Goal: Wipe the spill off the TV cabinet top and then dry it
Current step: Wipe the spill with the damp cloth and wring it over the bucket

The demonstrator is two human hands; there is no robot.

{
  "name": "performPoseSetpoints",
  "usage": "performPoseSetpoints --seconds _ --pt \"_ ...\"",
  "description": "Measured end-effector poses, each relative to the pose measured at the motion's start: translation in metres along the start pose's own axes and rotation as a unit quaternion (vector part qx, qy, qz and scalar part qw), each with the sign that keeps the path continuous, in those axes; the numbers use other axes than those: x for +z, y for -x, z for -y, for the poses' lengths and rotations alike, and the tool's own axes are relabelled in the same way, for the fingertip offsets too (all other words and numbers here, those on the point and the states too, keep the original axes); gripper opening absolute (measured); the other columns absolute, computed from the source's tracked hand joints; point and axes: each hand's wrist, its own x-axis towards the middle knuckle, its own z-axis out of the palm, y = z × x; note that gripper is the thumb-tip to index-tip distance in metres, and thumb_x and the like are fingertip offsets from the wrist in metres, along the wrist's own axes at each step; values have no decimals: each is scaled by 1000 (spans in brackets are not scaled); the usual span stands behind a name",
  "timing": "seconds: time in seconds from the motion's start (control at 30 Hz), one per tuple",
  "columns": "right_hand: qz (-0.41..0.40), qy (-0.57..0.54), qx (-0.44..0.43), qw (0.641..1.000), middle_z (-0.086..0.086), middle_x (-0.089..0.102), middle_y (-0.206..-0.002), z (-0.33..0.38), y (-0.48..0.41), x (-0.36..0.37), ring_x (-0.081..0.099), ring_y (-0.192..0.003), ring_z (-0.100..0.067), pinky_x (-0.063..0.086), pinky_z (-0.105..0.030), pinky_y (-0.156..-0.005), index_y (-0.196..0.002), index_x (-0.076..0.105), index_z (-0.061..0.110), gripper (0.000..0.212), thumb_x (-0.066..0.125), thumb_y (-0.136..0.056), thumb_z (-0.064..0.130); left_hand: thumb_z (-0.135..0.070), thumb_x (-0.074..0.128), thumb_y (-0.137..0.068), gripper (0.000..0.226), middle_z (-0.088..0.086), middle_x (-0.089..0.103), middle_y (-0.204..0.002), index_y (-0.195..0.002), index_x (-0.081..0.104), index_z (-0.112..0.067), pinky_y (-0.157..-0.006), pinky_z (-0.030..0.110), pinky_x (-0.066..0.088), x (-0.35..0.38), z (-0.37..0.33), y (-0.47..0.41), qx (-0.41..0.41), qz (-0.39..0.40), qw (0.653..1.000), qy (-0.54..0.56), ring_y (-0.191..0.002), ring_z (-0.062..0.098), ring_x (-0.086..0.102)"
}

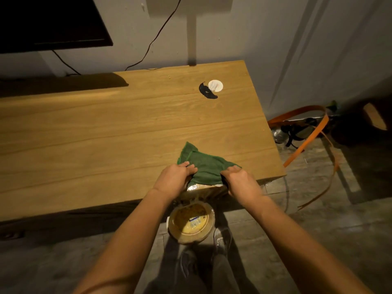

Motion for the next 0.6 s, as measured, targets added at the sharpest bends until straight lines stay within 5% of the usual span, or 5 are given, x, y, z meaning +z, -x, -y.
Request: performPoseSetpoints --seconds 0.17,0.37,0.6 --pt "20 16 -43 999 -9 57 -112 28 22 7 49 -112 -30 49 -42 -88 -113 56 12 34 63 -81 6 -4 59 -85 50 6 59 -137 -132 57 -21 -102 39 46 7 -4 47 -9 20 998 -62 -128 21 53" --pt "105 -15 -2 994 -10 64 -108 70 62 57 60 -103 -31 50 -41 -84 -107 60 12 24 57 -85 3 -14 54 -91 24 4 60 -112 -114 59 -19 -78 39 50 20 -19 87 -14 48 992 -115 -99 27 63" --pt "67 -68 28 995 -10 68 -111 81 62 75 62 -104 -31 50 -38 -88 -116 65 16 35 59 -83 6 -8 54 -88 30 8 61 -113 -116 61 -16 -85 40 49 40 -9 111 -100 65 990 -81 -103 30 62"
